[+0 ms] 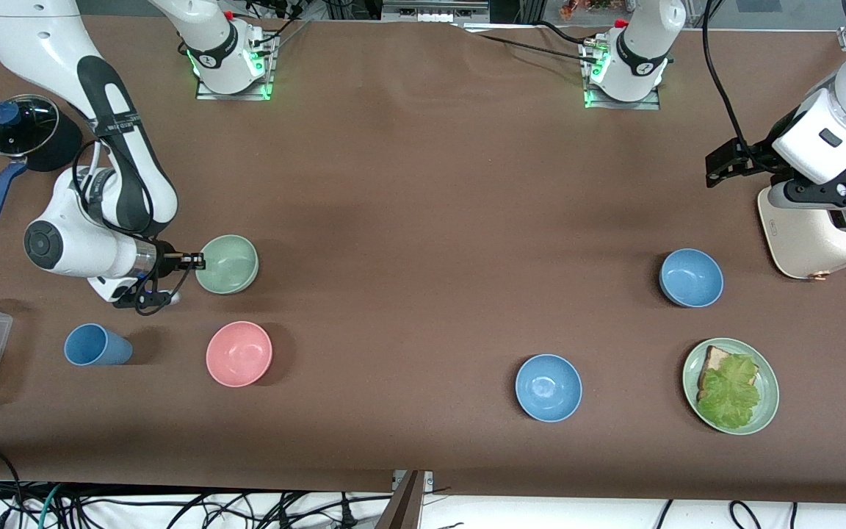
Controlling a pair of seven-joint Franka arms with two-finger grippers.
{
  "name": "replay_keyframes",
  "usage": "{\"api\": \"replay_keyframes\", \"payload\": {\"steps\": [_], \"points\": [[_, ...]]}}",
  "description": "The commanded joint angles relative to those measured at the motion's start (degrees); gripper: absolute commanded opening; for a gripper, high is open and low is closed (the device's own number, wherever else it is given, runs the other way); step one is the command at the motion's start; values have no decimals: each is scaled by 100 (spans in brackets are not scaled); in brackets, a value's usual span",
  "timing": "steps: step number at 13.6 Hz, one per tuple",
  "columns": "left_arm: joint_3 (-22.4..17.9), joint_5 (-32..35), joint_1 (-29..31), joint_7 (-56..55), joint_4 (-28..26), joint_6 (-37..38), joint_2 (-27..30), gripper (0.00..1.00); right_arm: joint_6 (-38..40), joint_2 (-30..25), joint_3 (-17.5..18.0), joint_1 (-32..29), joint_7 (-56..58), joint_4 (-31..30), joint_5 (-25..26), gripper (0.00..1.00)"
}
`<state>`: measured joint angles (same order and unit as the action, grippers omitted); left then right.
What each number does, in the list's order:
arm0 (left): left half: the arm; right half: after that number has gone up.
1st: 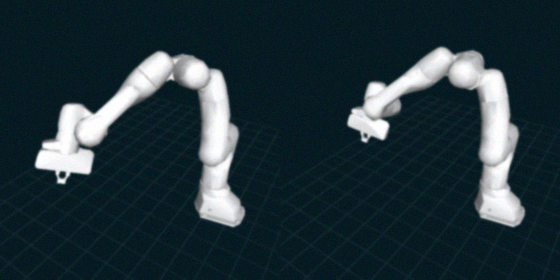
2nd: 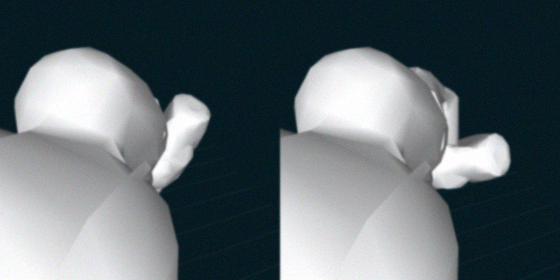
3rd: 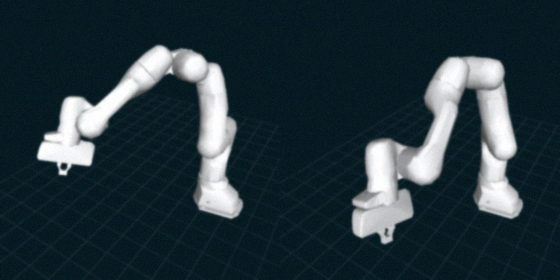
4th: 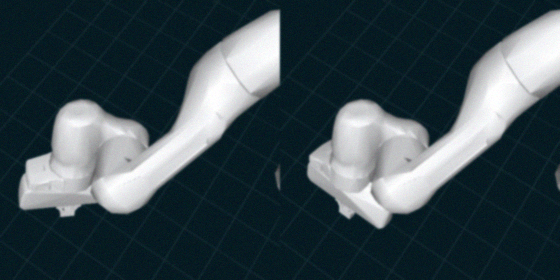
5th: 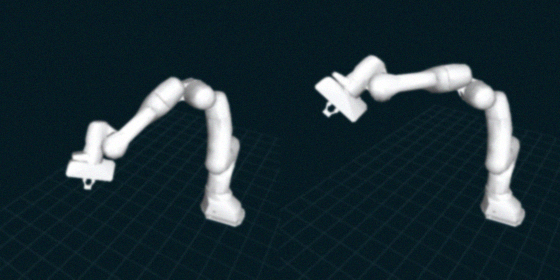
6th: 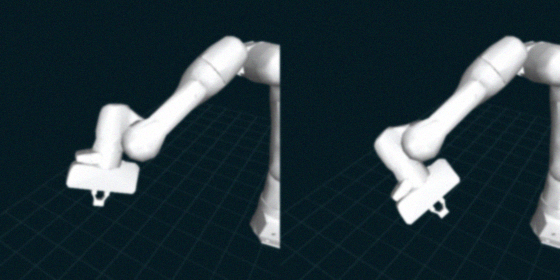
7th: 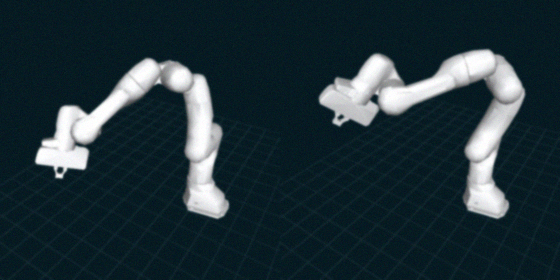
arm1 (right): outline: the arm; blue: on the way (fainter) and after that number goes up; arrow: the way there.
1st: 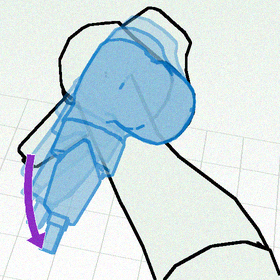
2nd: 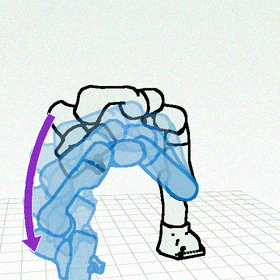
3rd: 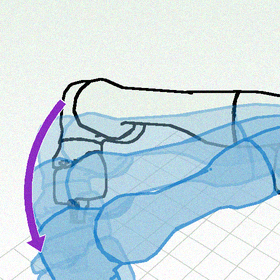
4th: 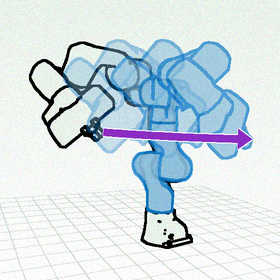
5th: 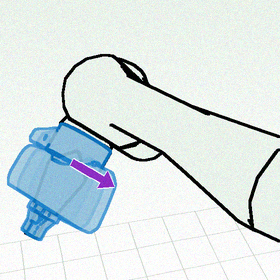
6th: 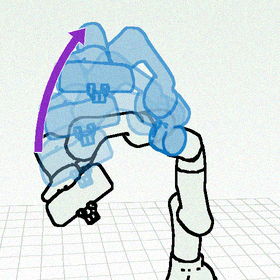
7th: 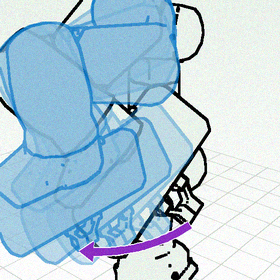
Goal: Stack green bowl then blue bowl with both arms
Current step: 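Close the right gripper on the pale green bowl's rim, then slide the green bowl with the right gripper to the table's middle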
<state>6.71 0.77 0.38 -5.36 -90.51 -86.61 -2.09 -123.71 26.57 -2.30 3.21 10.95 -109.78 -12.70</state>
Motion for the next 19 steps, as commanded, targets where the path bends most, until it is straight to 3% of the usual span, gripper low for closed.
{"api": "replay_keyframes", "payload": {"steps": [1,7,12,19], "points": [[15,-51,32,123,174,144,-46,100,216,-257,316,-14,-231,53,-205,0],[24,-51,32,114,227,144,-64,100,-126,-231,1477,179,-2120,308,-312,0],[24,-51,23,105,227,144,-64,100,-758,-3,1486,1136,-3544,466,-303,0],[24,-59,32,71,218,144,-73,100,-882,937,1478,2147,-5013,1476,-242,0]]}}
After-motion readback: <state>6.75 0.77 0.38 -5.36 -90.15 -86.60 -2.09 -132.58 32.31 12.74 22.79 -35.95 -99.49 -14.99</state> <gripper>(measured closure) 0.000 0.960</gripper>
